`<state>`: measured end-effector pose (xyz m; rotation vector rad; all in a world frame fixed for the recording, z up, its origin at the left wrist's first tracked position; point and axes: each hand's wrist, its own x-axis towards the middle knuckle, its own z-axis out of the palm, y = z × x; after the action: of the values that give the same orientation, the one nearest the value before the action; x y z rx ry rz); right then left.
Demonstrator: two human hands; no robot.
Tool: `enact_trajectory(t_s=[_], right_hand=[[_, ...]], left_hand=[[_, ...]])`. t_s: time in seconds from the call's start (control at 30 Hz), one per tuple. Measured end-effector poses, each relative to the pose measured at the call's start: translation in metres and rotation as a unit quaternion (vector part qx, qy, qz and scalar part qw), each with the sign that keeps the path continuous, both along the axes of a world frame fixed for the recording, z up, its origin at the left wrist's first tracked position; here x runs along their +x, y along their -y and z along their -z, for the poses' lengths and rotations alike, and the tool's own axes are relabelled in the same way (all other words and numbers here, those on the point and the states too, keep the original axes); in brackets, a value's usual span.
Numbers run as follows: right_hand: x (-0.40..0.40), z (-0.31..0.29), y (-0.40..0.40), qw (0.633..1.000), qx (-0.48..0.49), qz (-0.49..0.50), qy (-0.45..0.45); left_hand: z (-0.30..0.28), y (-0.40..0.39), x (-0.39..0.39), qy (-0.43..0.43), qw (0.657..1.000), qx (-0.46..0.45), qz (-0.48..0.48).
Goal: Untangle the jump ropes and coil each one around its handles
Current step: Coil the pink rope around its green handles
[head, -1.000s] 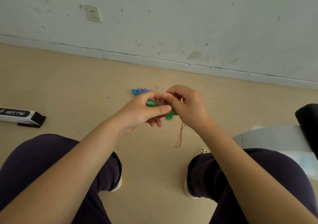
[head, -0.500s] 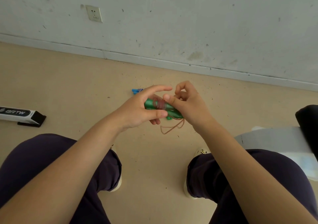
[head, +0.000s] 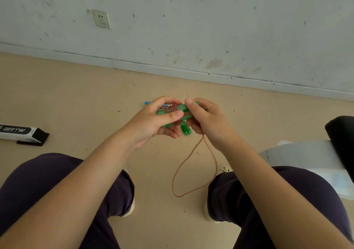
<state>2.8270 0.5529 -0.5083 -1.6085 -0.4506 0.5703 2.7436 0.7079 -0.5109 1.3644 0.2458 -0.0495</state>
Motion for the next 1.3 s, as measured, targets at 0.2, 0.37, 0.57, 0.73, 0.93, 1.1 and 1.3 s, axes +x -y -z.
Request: enact_trajectory(t_s=[0.2,0.37,0.57,0.73,0.93,1.1,1.3], right_hand=[[0.002,-0.007,0.004,1.000,-0.009,-0.019,0.012],[0.005,-0.001,0.005,0.997,-0.054,-0.027,0.039],[0.006,-0.001,0.002,0.998,0.017,-0.058,-0.012],[0.003,0.002,0.000,0.997,-0.038,-0.072,0.019],[0.000,-0.002,-0.001,0.990,-0.075,-0.077,0.087],[-0.005,-0.008,0.002,0.982,-0.072,-0.104,0.142],[0.007,-0.016,0.014,0.957,-0.112,-0.095,0.249]], left_hand=[[-0.003,-0.007,-0.003,-0.036,0.993,0.051,0.097],[-0.003,-0.007,-0.003,-0.047,0.984,0.134,0.105],[0.002,-0.001,0.000,0.008,0.993,0.120,0.001],[-0.002,-0.002,0.002,0.028,0.990,0.091,-0.101],[0.000,-0.009,0.002,0.036,0.980,0.144,-0.135],[0.005,-0.014,0.003,0.017,0.975,0.178,-0.134],[0.002,-0.011,0.000,-0.032,0.979,0.198,0.026]])
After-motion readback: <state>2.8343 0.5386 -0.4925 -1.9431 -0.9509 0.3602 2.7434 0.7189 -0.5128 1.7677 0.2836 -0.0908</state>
